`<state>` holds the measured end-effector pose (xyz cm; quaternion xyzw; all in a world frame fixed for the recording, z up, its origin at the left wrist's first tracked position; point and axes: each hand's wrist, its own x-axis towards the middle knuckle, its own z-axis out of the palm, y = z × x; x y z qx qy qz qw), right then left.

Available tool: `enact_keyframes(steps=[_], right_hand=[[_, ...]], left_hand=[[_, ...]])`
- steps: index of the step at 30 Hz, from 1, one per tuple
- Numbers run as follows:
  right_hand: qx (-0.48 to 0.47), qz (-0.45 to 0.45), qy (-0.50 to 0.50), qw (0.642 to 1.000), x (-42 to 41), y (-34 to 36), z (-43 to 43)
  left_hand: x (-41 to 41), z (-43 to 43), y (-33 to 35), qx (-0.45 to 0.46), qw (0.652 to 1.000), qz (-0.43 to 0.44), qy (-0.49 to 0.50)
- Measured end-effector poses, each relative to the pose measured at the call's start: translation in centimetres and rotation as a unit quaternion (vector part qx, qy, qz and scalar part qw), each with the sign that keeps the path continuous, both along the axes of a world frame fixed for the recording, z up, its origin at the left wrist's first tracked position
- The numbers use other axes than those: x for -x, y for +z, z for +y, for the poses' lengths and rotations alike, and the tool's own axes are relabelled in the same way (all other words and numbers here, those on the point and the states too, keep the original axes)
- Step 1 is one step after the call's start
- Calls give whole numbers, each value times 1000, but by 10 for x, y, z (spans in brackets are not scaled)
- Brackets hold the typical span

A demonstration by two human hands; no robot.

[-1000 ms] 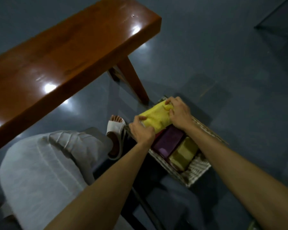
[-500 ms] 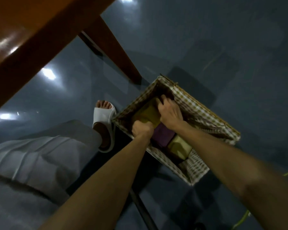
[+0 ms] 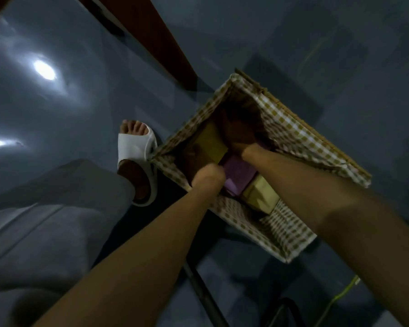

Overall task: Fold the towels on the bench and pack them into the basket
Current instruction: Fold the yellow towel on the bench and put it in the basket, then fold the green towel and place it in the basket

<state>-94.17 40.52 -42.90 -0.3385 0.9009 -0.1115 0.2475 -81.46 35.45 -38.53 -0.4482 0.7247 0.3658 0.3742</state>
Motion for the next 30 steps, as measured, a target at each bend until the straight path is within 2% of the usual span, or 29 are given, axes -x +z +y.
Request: enact_keyframes(steps=[3,4,6,9,11,12,13,14,18,22,25,27,28,30], right_hand=[[-28,10,-1,1000,-1,-1,1],[-22,-13,-29,999,-2,4,0],[8,-38,-59,997,-2,16,0],[14,-73,-51,996,-3,35,5],[-94,-148,28,984,-4,37,22],[-174,-178,53,967,-1,39,33],[-241,-183,63,951,0,45,39],[-269,-180,67,944,5,52,39],[-237,-158,102,953,5,125,1],[-224,-143,102,959,8,105,-10],[-287,-161,104,939,8,112,-5],[-319,-157,94,930,9,89,14],[-321,-153,107,929,7,80,21],[-260,-127,100,952,-2,75,25]], left_hand=[[-4,14,18,57,984,37,-163],[-5,18,24,64,974,41,-214],[-5,21,12,37,963,12,-267],[-4,11,-3,-37,965,-22,-258],[-1,2,-4,-54,967,-10,-247],[1,-2,-4,-49,968,-7,-245],[2,-5,-6,-53,969,-9,-241],[2,-7,-9,-56,969,-18,-241],[5,-10,-13,-70,964,-44,-251],[8,-22,-1,-98,962,-46,-250],[2,-32,23,-109,963,-18,-246],[-2,-35,38,-106,969,19,-220],[-4,-35,45,-89,973,45,-208],[-8,-36,60,-53,978,98,-178]])
